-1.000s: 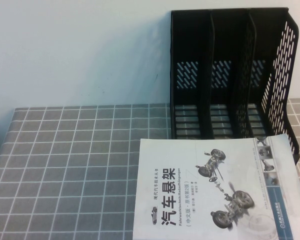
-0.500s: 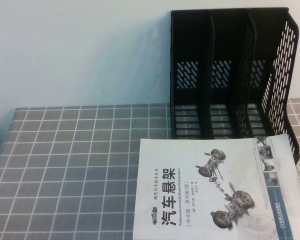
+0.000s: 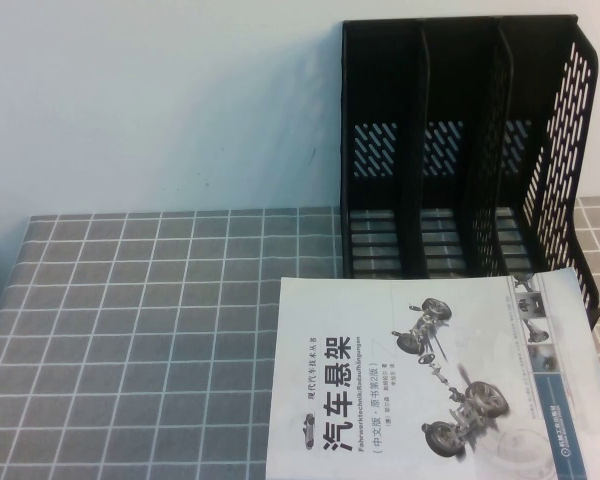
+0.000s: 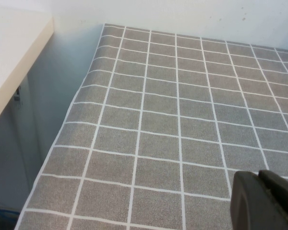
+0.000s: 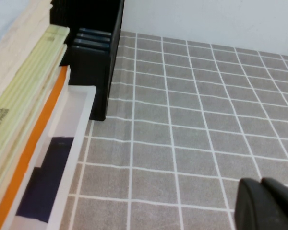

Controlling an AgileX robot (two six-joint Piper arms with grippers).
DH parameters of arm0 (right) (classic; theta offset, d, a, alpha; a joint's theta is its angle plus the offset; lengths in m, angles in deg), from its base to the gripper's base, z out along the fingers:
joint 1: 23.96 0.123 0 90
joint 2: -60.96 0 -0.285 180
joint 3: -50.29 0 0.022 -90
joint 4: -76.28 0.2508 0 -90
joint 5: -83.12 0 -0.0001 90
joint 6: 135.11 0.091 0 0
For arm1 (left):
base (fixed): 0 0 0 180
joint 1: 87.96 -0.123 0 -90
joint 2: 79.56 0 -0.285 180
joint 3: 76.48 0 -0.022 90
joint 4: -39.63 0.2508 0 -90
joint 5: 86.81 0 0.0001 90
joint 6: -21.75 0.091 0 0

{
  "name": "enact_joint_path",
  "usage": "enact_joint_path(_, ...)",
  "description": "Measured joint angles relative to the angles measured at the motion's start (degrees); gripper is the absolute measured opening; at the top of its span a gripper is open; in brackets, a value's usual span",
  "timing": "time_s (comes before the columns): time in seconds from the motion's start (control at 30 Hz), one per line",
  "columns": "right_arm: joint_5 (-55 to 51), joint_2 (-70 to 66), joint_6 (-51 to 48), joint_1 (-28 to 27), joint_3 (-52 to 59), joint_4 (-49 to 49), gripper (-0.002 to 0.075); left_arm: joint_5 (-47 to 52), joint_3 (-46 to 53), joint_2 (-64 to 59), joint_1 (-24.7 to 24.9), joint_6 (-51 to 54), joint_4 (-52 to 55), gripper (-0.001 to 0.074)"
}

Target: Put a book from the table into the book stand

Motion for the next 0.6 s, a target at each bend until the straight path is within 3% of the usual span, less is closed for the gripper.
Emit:
enact_joint_path(0.4,11.82,0.0,0.0,0.0,0.49,-0.13,-0.0003,-0.67,0.09,0.0,0.0,0.05,2.16,-0.0001)
enact_joint_path(0.6,21.51,0.0,-1.04,0.0,0.49,-0.13,-0.0003,-7.57,0.65,0.0,0.0,0.13,4.49,-0.0001)
